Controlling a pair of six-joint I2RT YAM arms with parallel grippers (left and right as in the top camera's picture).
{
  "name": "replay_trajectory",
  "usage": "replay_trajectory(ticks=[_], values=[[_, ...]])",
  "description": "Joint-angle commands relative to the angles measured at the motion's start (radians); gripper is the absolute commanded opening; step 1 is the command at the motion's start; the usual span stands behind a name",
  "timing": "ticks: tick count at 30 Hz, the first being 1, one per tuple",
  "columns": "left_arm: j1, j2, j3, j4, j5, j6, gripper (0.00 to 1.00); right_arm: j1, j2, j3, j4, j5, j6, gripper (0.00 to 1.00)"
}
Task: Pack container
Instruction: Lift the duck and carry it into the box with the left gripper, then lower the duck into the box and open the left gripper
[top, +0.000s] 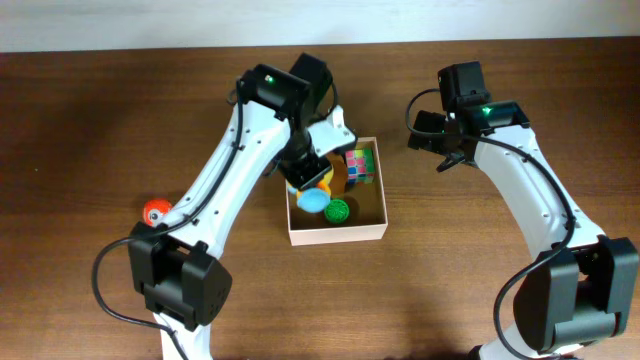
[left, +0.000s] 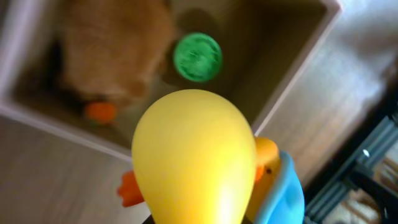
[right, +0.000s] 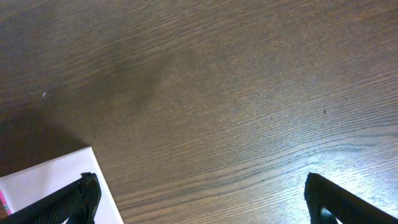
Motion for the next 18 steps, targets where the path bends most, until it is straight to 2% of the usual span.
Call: replay_trajectory(ticks=[1,9,18], values=[[0.000,0.010,-0.068,0.005,0.119,0.125,0.06,-0.006,0.002,0.020,0.000,0.016,0.009,0.99],[0.000,0.010,-0.207,0.098,0.130,0.163,0.06,-0.006,0.002,0.020,0.000,0.016,0.009,0.99],[0.000,0.010,-0.274,0.205,0.128,0.205,0.05,-0.006,0.002,0.020,0.000,0.016,0.009,0.99]])
